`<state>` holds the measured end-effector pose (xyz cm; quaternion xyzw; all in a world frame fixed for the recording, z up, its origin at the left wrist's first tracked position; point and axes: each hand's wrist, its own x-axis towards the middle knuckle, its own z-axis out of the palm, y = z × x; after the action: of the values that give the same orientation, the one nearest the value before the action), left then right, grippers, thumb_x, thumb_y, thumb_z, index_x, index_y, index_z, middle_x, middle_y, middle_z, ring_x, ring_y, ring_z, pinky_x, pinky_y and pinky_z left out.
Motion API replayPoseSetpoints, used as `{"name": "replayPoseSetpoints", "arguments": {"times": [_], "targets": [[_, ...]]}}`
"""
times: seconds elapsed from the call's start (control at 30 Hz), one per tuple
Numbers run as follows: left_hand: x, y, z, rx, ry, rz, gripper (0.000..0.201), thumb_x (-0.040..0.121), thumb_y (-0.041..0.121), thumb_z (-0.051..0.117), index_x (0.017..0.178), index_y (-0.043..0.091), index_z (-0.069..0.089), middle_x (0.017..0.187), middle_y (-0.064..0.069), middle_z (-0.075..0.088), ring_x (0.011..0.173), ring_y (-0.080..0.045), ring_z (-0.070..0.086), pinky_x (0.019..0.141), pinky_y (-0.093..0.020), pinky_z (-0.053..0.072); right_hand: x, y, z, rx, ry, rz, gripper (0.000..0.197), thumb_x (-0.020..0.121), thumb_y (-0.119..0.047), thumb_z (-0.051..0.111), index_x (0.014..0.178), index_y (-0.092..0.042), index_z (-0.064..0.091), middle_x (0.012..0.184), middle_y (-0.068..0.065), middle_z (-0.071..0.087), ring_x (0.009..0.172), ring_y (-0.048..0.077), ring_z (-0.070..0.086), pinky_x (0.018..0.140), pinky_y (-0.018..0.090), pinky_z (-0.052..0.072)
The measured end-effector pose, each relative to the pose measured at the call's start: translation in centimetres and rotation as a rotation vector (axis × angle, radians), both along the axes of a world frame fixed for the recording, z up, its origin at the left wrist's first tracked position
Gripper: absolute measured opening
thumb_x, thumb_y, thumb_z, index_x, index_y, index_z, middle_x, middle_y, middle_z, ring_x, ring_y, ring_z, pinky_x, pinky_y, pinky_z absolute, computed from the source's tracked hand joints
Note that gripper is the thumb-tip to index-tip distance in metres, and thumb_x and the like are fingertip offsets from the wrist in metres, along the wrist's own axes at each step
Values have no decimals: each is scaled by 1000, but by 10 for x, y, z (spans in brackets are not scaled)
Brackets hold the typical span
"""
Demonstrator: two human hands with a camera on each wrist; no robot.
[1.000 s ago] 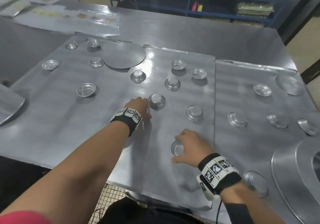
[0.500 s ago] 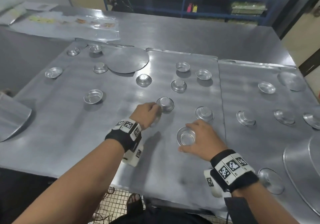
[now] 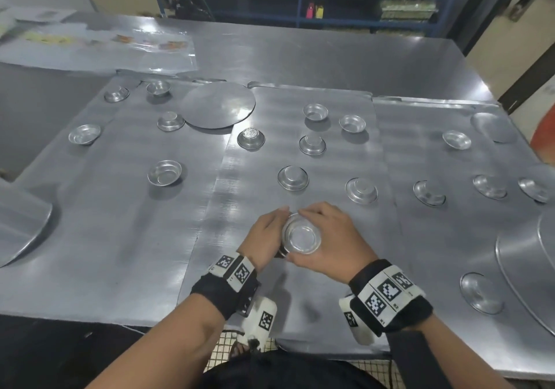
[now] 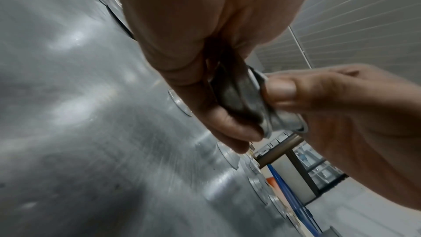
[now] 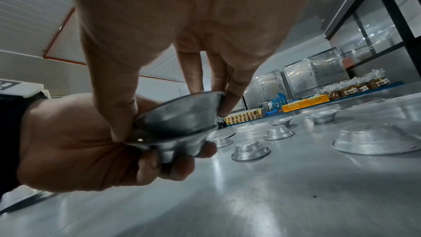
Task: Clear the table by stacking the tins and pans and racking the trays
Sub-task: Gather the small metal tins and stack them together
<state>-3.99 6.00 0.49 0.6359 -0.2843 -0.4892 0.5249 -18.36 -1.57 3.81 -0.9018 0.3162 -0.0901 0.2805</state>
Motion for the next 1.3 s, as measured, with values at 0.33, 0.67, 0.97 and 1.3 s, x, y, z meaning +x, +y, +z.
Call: {"name": "replayPoseSetpoints", "arguments": {"times": [0.33, 0.67, 0.97, 1.3], "targets": [[7, 5, -16, 12, 33, -89, 29, 79, 6, 63, 108, 6, 64, 90, -11, 68, 83, -22, 63, 74, -39, 51, 8, 15, -11, -44, -7, -50, 84, 58, -66, 74, 128, -22, 62, 125, -11, 61, 113, 9, 54, 98, 16, 38], [-11, -16, -26, 9, -77, -264, 35, 88, -7, 59, 113, 17, 62, 100, -7, 70, 93, -21, 66, 86, -45, 54, -30, 1, -2, 101, -7, -93, 81, 49, -44, 92, 124, -34, 63, 116, -15, 64, 107, 6, 56, 97, 23, 43], [-71, -65, -25, 28, -105, -377, 34, 75, 9, 61, 100, 32, 63, 105, -16, 69, 93, -41, 71, 82, -63, 56, -131, -47, -8, 48, 359, -314, 74, 73, -38, 81, 140, -21, 52, 136, 0, 55, 130, 21, 45, 108, 33, 37], [-141, -110, -17, 44, -88, -475, 28, 86, -3, 59, 104, 18, 59, 106, -25, 66, 89, -44, 71, 78, -61, 58, -243, -83, -31, -39, 603, -605, 59, 79, -43, 71, 129, -16, 55, 132, 4, 51, 124, 26, 41, 103, 38, 42]]}}
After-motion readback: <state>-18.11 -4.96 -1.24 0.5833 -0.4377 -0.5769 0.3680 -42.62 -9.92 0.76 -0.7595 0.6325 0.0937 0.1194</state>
